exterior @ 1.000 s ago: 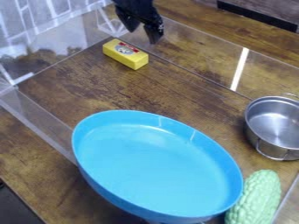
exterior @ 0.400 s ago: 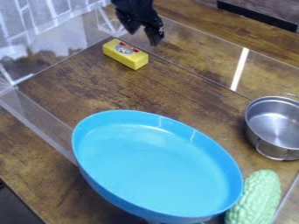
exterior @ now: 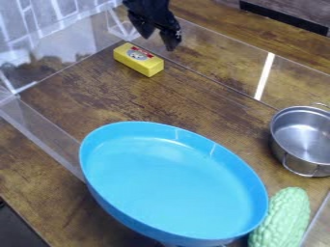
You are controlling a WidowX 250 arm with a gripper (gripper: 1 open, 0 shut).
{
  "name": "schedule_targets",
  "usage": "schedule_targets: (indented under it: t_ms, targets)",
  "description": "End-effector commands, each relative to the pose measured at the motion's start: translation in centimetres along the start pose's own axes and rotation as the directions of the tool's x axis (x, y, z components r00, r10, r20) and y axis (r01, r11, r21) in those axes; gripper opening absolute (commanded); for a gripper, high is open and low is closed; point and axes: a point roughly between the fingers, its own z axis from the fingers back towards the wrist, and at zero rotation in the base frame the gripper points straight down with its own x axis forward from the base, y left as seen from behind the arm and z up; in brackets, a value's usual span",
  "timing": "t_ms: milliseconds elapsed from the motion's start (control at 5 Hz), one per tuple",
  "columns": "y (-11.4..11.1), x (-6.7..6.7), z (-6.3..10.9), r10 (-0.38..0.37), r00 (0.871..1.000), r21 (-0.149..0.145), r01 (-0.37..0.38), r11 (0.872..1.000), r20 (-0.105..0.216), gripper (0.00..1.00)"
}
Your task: Remove the yellow brick from inside the blue tray and put it on the table
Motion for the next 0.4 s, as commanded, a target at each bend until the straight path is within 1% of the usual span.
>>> schedule_targets:
  t_ms: [0, 200]
  targets:
    - [-0.91, 1.67, 0.94, -0.025, 0.999, 0.001, 0.025, 1.000, 0.048, 1.00]
    - [-1.10, 1.50, 0.66, -0.023, 0.999, -0.005, 0.023, 1.000, 0.044, 1.00]
